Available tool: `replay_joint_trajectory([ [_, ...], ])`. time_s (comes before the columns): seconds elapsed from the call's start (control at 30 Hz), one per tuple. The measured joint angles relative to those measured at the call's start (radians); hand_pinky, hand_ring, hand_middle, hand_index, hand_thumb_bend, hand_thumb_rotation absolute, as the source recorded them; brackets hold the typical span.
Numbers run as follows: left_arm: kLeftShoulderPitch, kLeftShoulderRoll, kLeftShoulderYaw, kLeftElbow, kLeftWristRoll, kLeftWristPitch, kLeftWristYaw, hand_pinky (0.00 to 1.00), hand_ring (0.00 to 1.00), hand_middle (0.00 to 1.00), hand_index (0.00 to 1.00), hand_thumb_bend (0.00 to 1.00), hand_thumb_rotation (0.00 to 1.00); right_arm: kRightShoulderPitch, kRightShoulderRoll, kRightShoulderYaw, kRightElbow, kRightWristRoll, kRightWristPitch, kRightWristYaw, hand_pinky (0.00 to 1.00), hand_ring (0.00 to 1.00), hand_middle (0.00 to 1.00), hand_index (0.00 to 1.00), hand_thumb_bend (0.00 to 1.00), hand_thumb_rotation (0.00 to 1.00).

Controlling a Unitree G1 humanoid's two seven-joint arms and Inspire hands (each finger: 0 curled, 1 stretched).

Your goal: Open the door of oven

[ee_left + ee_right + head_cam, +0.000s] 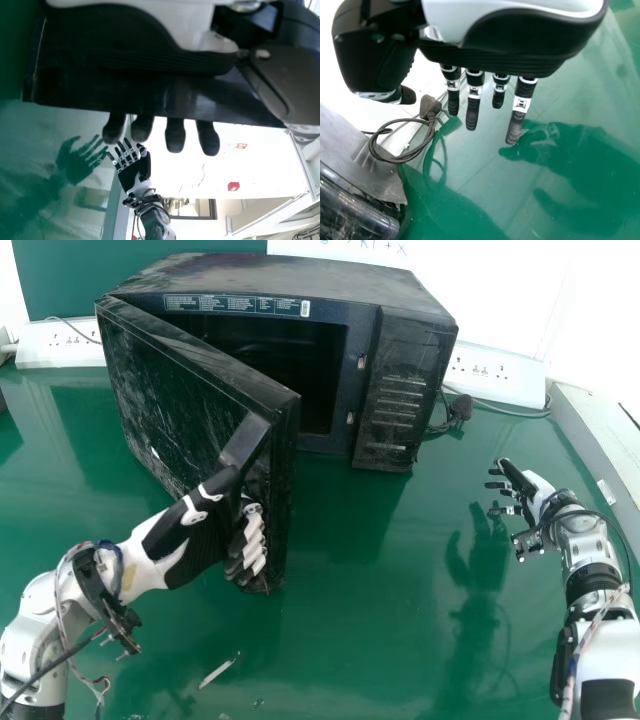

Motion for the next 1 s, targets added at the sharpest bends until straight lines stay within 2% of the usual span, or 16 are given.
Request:
replay_joint_trajectory([
  [0.1,0.000,0.030,0.013,-0.010,-0.031,0.042,-0.010,0.00,0.04,0.09,0.19,0.55,0.19,0.000,0.000,-0.002,-0.001,0.001,0.000,0.000,0.68,0.78,0.83,0.92,0.52,0.52],
  [0.27,0.013,0.068,0.042,-0.055,-0.060,0.097,-0.013,0.00,0.02,0.08,0.20,0.62,0.19,0.000,0.000,0.011,0.000,-0.004,-0.001,0.003,0.68,0.79,0.86,0.92,0.50,0.56],
  [0.33,0.025,0.071,0.054,-0.075,-0.065,0.102,-0.001,0.00,0.02,0.07,0.16,0.58,0.16,0.000,0.000,0.012,0.000,-0.004,-0.001,0.003,0.69,0.79,0.85,0.92,0.49,0.56],
  [0.4,0.033,0.071,0.072,-0.080,-0.072,0.102,0.001,0.00,0.01,0.06,0.14,0.53,0.10,0.000,0.000,0.009,0.000,-0.001,0.000,0.003,0.69,0.78,0.85,0.93,0.51,0.53],
  [0.47,0.035,0.074,0.089,-0.084,-0.080,0.103,0.001,0.00,0.01,0.06,0.18,0.52,0.07,0.000,0.000,0.005,0.000,0.001,0.000,0.003,0.68,0.78,0.85,0.93,0.50,0.53],
  [0.6,0.039,0.079,0.128,-0.083,-0.118,0.109,0.001,0.00,0.03,0.09,0.20,0.56,0.21,0.001,0.001,0.005,0.000,0.001,0.000,0.000,0.65,0.78,0.86,0.92,0.49,0.55],
  [0.77,0.037,0.094,0.184,-0.074,-0.178,0.135,-0.005,0.00,0.02,0.08,0.15,0.52,0.24,0.001,0.001,0.007,0.001,0.000,0.002,-0.003,0.64,0.75,0.83,0.90,0.50,0.54],
  [0.87,0.037,0.088,0.192,-0.056,-0.178,0.122,-0.027,0.00,0.02,0.08,0.16,0.57,0.16,0.002,0.001,0.006,0.001,0.001,0.002,-0.006,0.68,0.77,0.85,0.92,0.51,0.53],
  [0.93,0.037,0.090,0.194,-0.053,-0.178,0.120,-0.031,0.00,0.02,0.07,0.14,0.59,0.15,0.002,0.001,0.005,0.001,0.001,0.002,-0.007,0.70,0.78,0.86,0.92,0.50,0.52],
  [1.0,0.037,0.107,0.199,-0.051,-0.179,0.120,-0.045,0.00,0.02,0.07,0.14,0.55,0.07,0.002,0.001,0.004,0.001,0.001,0.002,-0.008,0.70,0.78,0.85,0.92,0.50,0.52],
])
